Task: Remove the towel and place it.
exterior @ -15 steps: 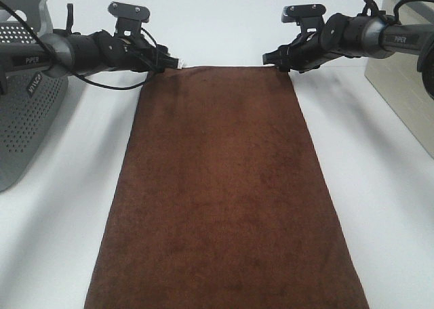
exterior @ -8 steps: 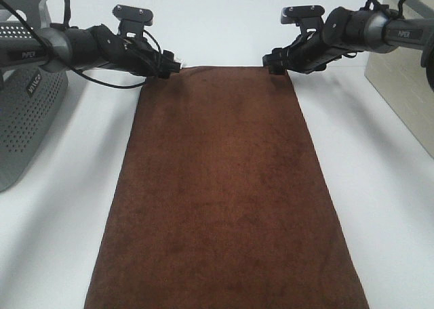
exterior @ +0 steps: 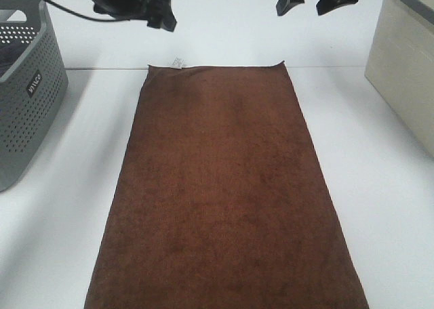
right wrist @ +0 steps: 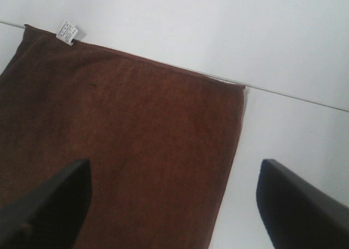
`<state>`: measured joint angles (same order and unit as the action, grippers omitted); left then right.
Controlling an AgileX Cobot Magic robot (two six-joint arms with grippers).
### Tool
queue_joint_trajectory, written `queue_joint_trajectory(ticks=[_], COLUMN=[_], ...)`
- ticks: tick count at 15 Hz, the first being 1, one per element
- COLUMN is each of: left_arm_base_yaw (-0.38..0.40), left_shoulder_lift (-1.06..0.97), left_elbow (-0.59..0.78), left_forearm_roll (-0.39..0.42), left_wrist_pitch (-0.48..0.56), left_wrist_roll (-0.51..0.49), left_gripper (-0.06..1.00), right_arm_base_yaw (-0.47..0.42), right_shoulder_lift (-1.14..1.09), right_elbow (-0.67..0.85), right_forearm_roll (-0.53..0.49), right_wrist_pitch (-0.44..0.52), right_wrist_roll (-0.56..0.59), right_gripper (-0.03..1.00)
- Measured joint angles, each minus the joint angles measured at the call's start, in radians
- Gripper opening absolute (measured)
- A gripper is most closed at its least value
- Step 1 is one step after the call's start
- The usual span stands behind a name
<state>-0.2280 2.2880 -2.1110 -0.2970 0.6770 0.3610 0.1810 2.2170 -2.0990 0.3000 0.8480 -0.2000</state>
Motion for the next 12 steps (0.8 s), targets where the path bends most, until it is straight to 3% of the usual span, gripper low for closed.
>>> queue_joint_trajectory(ticks=[1,2,3,4,5,6,8,12], left_arm_base_yaw=[0.060,0.060,0.114,0.230,0.230,0.304,0.320,0.320], left_shoulder_lift=[-0.081,-0.081,-0.133,-0.229,-0.229,-0.278,-0.306,-0.502], left_elbow=[0.000,0.000,0.000,-0.003,-0.003,-0.003,0.007,0.284], left_forearm_roll=[0.043,0.043,0.081,0.169,0.169,0.226,0.312,0.344], left_wrist_pitch=[0.077,0.077,0.116,0.173,0.173,0.273,0.379,0.361], left_wrist_roll=[-0.128,-0.128,-0.225,-0.329,-0.329,-0.367,-0.380,-0.396], left_gripper=[0.90,0.90,0.90,0.90,0.90,0.90,0.90,0.90], right_arm_base_yaw=[-0.043,-0.043,-0.081,-0.141,-0.141,-0.158,-0.158,-0.158], right_shoulder_lift=[-0.102,-0.102,-0.144,-0.211,-0.211,-0.249,-0.265,-0.393], right_elbow=[0.000,0.000,-0.001,-0.001,-0.001,-0.001,-0.001,0.095], right_forearm_roll=[-0.018,-0.018,-0.025,-0.045,-0.045,-0.092,-0.153,-0.174], right_wrist_pitch=[0.089,0.089,0.118,0.165,0.165,0.241,0.335,0.362], right_wrist_roll=[0.071,0.071,0.088,0.110,0.110,0.129,0.149,0.164], right_gripper=[0.80,0.80,0.79,0.79,0.79,0.79,0.79,0.79])
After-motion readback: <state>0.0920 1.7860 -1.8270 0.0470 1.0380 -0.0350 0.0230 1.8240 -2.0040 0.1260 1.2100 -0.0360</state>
